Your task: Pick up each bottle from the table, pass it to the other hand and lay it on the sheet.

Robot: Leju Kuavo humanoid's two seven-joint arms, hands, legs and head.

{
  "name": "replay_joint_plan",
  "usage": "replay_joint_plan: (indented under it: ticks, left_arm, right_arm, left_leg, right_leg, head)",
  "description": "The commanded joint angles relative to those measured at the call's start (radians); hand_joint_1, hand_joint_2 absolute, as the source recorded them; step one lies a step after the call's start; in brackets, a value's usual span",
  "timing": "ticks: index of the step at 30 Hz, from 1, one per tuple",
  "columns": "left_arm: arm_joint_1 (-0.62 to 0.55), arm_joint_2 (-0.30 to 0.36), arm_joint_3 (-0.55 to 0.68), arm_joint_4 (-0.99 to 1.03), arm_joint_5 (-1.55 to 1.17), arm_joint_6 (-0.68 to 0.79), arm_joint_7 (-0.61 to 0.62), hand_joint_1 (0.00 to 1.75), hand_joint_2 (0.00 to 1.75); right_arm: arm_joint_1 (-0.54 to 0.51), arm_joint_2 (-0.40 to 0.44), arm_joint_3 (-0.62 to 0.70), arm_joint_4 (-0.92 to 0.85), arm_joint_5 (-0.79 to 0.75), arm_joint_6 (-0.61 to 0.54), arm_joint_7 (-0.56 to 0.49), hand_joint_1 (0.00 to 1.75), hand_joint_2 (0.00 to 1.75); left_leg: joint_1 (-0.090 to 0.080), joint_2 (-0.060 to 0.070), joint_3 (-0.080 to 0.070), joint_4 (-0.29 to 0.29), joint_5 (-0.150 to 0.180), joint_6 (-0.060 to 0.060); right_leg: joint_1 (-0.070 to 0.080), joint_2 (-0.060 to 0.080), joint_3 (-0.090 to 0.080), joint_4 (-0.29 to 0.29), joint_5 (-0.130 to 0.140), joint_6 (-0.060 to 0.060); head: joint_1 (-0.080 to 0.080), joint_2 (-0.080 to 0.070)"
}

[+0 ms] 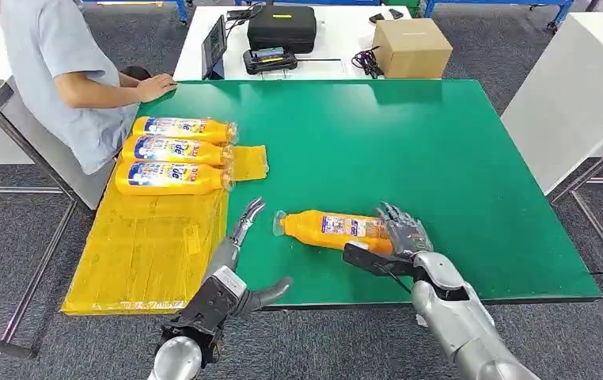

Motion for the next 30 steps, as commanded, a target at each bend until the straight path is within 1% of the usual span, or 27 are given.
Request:
replay_joint_plan:
  ticks: [1,4,8,13,19,30]
  left_arm:
    - [-0.001,0.01,-0.024,0.04,0.002,0.001,0.004,0.0,1.75]
    - [0.002,0.01,-0.021,0.035,0.002,0.0,0.004,0.0,1.75]
    - [0.013,0.009,-0.018,0.017,0.0,0.002,0.004,0.0,1.75]
    - [0.029,0.01,-0.016,0.003,-0.001,0.005,0.004,0.0,1.75]
    - [0.026,0.01,-0.019,0.007,-0.005,0.003,0.005,0.0,1.75]
    - [0.026,0.01,-0.019,0.007,-0.005,0.003,0.005,0.0,1.75]
  right_arm:
    - [0.042,0.011,0.037,0.002,0.011,0.017,-0.005,0.0,1.75]
    - [0.046,0.013,0.045,-0.014,0.015,0.02,-0.008,0.0,1.75]
    - [0.055,0.028,0.066,-0.075,0.017,0.021,-0.013,0.0,1.75]
    - [0.072,0.021,0.09,-0.141,0.003,0.037,-0.014,0.0,1.75]
    - [0.063,0.039,0.103,-0.101,0.0,0.042,-0.004,0.0,1.75]
    - [0.063,0.039,0.103,-0.101,0.0,0.042,-0.004,0.0,1.75]
  left_leg:
    - [0.001,-0.002,0.001,-0.001,0.0,-0.001]
    - [0.002,-0.002,0.0,-0.001,0.0,-0.003]
    - [0.001,0.0,-0.001,-0.001,0.0,-0.002]
    - [0.001,0.0,-0.002,-0.001,-0.001,-0.002]
    - [0.001,0.0,-0.004,-0.001,-0.001,-0.002]
    - [0.002,-0.001,-0.005,-0.001,0.0,-0.003]
  right_leg:
    - [0.001,-0.002,0.002,-0.001,0.0,-0.002]
    - [0.002,-0.003,0.001,-0.002,0.0,-0.003]
    - [0.001,-0.001,0.0,-0.001,0.0,-0.002]
    - [0.001,-0.001,-0.001,0.0,-0.001,-0.002]
    - [0.001,-0.001,-0.003,-0.001,-0.001,-0.002]
    - [0.002,-0.001,-0.003,-0.001,-0.001,-0.003]
  head:
    - [0.0,0.0]
    - [0.0,0.0]
    - [0.0,0.0]
    - [0.0,0.0]
    - [0.0,0.0]
    - [0.0,0.0]
